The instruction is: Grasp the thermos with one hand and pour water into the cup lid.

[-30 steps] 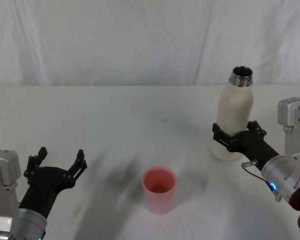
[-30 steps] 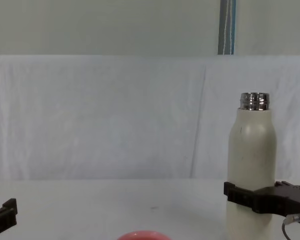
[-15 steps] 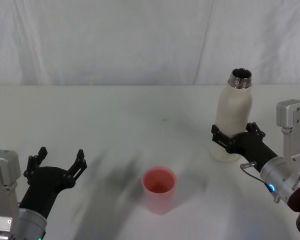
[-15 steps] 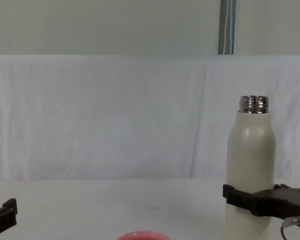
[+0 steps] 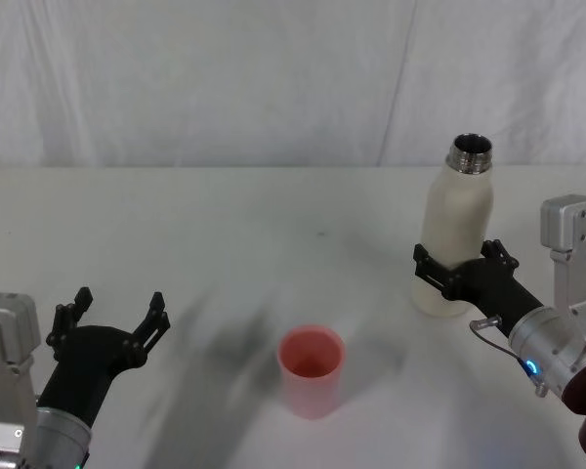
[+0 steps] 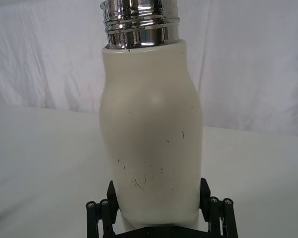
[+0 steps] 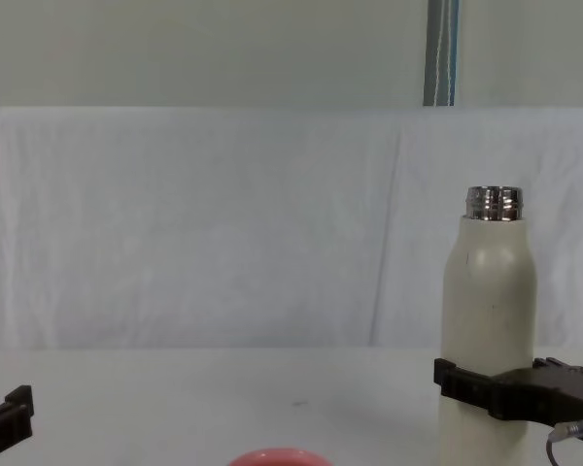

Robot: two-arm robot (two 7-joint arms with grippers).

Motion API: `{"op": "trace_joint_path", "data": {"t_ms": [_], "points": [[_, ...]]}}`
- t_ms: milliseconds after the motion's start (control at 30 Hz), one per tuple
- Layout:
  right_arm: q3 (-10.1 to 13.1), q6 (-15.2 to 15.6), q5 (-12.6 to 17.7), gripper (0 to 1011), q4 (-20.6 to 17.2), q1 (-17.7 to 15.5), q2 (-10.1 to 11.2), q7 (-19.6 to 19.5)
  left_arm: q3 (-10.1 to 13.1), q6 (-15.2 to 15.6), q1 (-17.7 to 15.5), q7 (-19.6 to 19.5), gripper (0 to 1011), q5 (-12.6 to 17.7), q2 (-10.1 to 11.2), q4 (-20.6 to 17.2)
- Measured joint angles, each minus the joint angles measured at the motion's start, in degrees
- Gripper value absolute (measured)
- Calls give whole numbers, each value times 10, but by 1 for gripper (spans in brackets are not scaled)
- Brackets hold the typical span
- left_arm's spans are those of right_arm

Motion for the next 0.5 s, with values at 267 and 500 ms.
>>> {"op": "trace_joint_path", "data": {"t_ms": [267,500], "points": [[-1,-16,3,962,1,-2,2,10,0,0,0,0,1001,0,0,0],[-2,-17,0,961,1,-3,3,9,0,0,0,0,1001,0,0,0]]}}
